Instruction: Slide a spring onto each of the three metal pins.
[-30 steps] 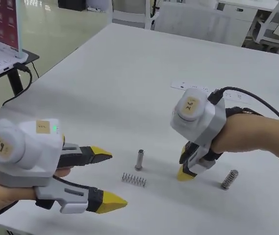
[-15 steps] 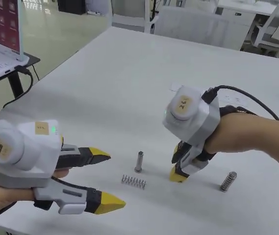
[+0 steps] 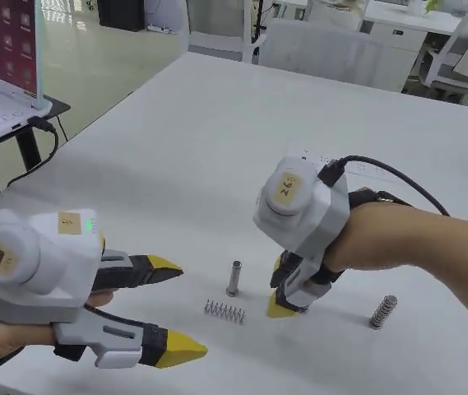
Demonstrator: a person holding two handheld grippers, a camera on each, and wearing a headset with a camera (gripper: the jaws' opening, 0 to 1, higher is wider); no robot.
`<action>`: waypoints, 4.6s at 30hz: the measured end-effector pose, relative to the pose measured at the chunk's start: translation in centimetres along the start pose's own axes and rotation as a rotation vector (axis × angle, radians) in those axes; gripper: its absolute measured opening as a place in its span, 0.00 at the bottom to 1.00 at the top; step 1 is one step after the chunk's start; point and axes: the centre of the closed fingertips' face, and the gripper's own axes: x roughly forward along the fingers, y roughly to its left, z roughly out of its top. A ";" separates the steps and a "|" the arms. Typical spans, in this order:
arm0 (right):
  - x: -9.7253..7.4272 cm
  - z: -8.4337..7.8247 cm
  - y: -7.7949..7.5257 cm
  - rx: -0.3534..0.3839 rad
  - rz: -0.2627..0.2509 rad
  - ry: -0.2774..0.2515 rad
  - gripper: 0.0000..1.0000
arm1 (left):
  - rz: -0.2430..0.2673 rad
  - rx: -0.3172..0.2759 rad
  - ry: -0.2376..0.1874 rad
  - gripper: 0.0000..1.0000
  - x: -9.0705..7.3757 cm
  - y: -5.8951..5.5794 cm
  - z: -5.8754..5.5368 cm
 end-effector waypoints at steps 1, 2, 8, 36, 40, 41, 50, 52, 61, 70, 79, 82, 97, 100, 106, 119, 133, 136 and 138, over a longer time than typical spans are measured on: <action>0.1 0.1 0.1 0.000 0.001 -0.002 0.22 | 0.000 0.000 0.000 0.56 0.0 0.0 0.0; 0.2 0.3 0.2 -0.002 0.003 -0.004 0.22 | -0.001 0.001 0.001 0.56 0.0 0.0 0.0; 0.8 1.0 0.6 -0.001 0.014 -0.017 0.20 | -0.003 0.003 0.004 0.56 0.0 -0.3 0.2; 3.7 2.0 1.1 0.010 0.036 -0.027 0.14 | 0.004 -0.008 0.014 0.55 -0.2 -0.3 -0.3; 3.9 2.0 1.0 0.008 0.032 -0.027 0.13 | 0.004 -0.008 0.016 0.55 -0.2 -0.2 -0.4; 3.9 2.0 1.0 0.006 0.030 -0.026 0.12 | 0.004 -0.009 0.016 0.55 -0.2 -0.2 -0.4; 4.1 2.1 0.8 -0.005 0.021 -0.020 0.09 | 0.004 -0.011 0.018 0.55 -0.2 -0.2 -0.5; 4.1 2.1 0.8 -0.012 0.019 -0.018 0.08 | 0.004 -0.012 0.018 0.55 -0.2 -0.2 -0.5; 3.9 2.3 0.9 -0.022 0.012 -0.025 0.08 | 0.001 -0.007 0.021 0.55 -0.1 -0.1 -0.5; 2.5 2.1 1.5 -0.016 0.024 -0.030 0.08 | -0.007 0.003 0.027 0.54 0.1 -0.2 -0.4; 0.3 1.9 2.3 -0.001 0.034 -0.050 0.08 | -0.034 0.029 0.032 0.53 0.7 -0.6 0.4; -0.4 1.7 2.6 0.001 0.033 -0.052 0.08 | -0.044 0.039 0.032 0.52 1.0 -0.7 0.7; -3.4 0.4 3.9 -0.007 0.042 -0.049 0.08 | -0.120 0.102 0.031 0.45 2.7 -1.7 1.8; -3.9 0.3 4.1 -0.013 0.039 -0.051 0.08 | -0.133 0.115 0.026 0.42 3.0 -1.8 2.1; -4.6 0.4 4.5 -0.028 0.035 -0.054 0.08 | -0.149 0.135 0.014 0.36 3.1 -1.9 2.8; -5.3 1.7 4.8 -0.082 0.030 -0.072 0.08 | -0.164 0.155 -0.024 0.23 3.0 -2.3 3.7; -5.7 2.3 5.1 -0.119 0.030 -0.087 0.08 | -0.180 0.174 -0.039 0.11 3.3 -3.0 4.4; -5.8 2.3 5.1 -0.123 0.030 -0.090 0.08 | -0.180 0.177 -0.039 0.09 3.3 -2.9 4.4; -5.8 2.3 5.2 -0.126 0.030 -0.089 0.08 | -0.179 0.179 -0.040 0.07 3.4 -2.9 4.4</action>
